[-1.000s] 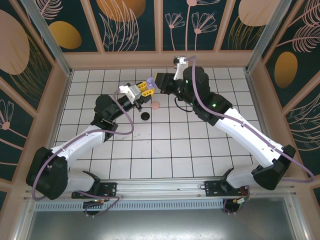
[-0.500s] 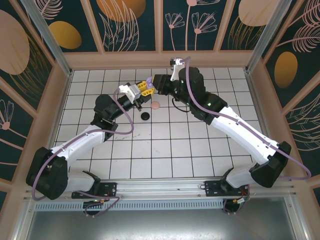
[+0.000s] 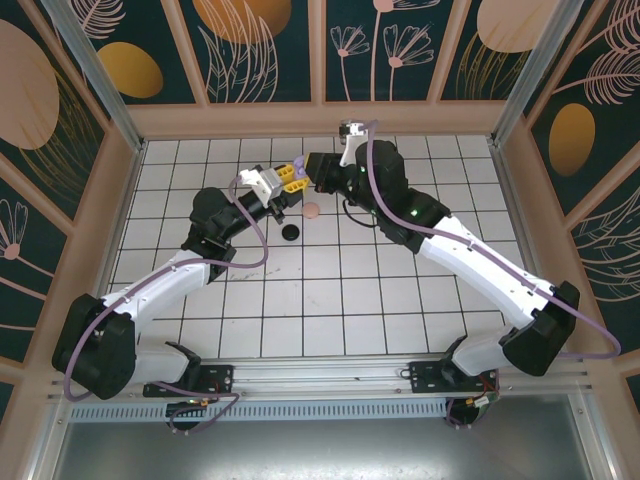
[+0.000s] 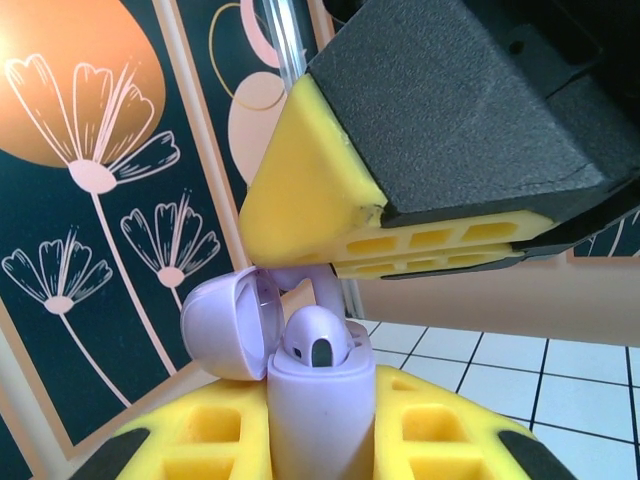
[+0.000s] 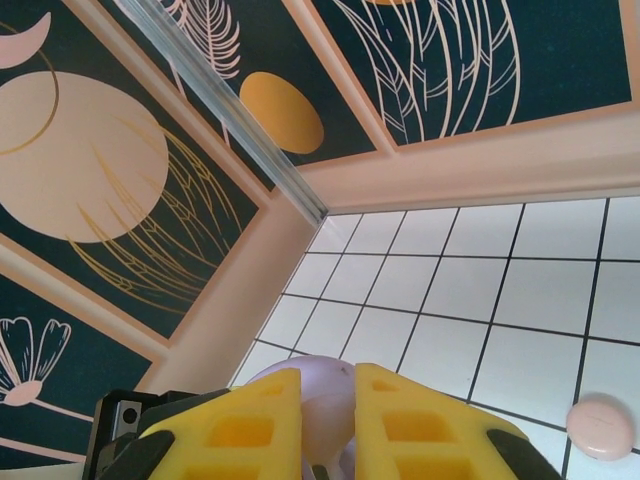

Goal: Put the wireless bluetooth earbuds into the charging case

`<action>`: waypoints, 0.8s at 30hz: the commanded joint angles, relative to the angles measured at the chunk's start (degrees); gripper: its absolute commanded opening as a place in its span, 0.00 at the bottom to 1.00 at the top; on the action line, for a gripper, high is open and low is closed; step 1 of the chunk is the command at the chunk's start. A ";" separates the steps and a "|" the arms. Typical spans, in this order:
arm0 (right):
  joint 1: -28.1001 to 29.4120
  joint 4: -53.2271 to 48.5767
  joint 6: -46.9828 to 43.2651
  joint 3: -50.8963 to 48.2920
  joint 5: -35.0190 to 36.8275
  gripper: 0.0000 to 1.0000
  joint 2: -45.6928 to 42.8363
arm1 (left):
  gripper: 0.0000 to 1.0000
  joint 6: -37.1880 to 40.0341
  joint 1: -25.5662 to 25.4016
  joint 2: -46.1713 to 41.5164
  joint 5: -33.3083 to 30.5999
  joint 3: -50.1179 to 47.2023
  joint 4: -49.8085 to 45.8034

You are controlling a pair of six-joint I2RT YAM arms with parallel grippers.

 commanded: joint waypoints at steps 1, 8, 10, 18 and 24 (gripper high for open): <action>2.42 -1.05 -1.96 -2.30 -2.09 0.16 -0.66 | 0.00 -0.83 -0.36 -1.38 0.58 2.18 4.79; 4.07 -1.88 -3.05 -2.55 -2.00 0.16 -0.58 | 0.00 -1.00 -0.36 -1.17 0.01 2.58 4.66; 4.06 -2.22 -2.78 -2.40 -1.05 0.19 -0.76 | 0.00 -1.09 -0.38 -1.19 0.19 2.65 4.64; 1.68 -2.60 0.09 1.76 3.81 0.55 -3.32 | 0.00 -1.62 -0.41 -1.04 0.50 2.66 4.03; -2.97 -0.20 1.86 1.34 -0.80 0.72 -9.97 | 0.00 -1.94 -0.38 -1.19 0.39 1.64 4.20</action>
